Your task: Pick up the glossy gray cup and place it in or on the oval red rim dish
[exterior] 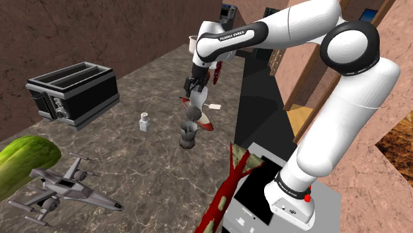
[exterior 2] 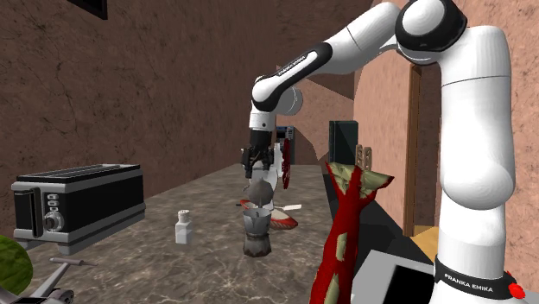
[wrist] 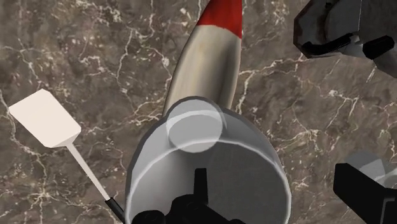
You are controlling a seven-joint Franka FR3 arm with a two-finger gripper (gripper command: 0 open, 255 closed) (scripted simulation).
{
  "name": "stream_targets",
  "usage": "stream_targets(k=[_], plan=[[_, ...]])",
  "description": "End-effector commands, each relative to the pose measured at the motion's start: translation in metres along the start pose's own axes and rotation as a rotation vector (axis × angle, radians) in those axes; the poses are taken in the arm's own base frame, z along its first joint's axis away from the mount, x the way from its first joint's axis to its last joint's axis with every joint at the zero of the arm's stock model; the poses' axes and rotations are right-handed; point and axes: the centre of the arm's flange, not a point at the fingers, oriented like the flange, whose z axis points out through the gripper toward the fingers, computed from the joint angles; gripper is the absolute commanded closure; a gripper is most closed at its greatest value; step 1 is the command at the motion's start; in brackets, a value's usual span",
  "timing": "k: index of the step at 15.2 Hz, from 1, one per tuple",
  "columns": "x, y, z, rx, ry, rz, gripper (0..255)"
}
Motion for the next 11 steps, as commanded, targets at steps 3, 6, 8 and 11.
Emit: stream_targets(k=[3, 6, 8, 11], plan=[[0.0, -0.001, -0.044, 0.0, 0.0, 0.0, 0], [0.0, -0.001, -0.044, 0.0, 0.0, 0.0, 0], [0.0, -0.001, -0.044, 0.0, 0.0, 0.0, 0], [0.0, -0.001, -0.044, 0.0, 0.0, 0.0, 0]])
